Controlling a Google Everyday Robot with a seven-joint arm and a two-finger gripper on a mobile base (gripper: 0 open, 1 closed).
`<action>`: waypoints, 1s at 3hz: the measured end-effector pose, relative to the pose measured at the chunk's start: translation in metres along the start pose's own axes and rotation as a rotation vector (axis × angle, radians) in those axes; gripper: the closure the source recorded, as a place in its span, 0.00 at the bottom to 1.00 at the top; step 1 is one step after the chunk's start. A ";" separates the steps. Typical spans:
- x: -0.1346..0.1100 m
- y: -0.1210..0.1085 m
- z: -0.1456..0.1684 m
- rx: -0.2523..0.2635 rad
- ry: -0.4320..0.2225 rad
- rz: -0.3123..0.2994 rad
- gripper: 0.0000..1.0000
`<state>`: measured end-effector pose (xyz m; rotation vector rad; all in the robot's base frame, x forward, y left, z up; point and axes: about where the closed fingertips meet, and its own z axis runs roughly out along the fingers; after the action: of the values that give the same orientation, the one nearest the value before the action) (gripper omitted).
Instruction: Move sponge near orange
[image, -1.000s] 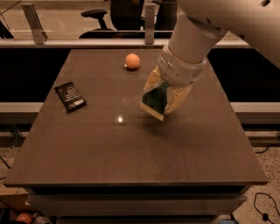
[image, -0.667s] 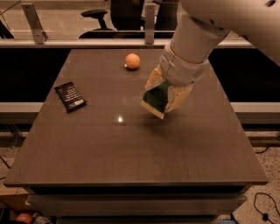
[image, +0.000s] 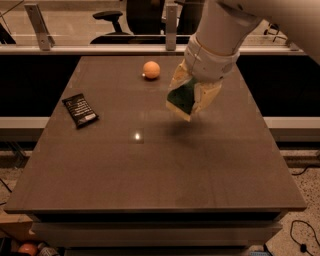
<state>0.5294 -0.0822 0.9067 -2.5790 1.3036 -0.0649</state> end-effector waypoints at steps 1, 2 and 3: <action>0.017 -0.019 -0.002 -0.008 0.012 -0.016 1.00; 0.037 -0.040 -0.001 0.001 0.011 -0.021 1.00; 0.054 -0.060 0.001 0.025 -0.002 -0.022 1.00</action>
Offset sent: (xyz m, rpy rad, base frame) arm 0.0847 -0.0155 0.0129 -0.0126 -0.0055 0.0205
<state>0.6093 -0.0914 0.9161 -2.5722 1.2660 -0.0812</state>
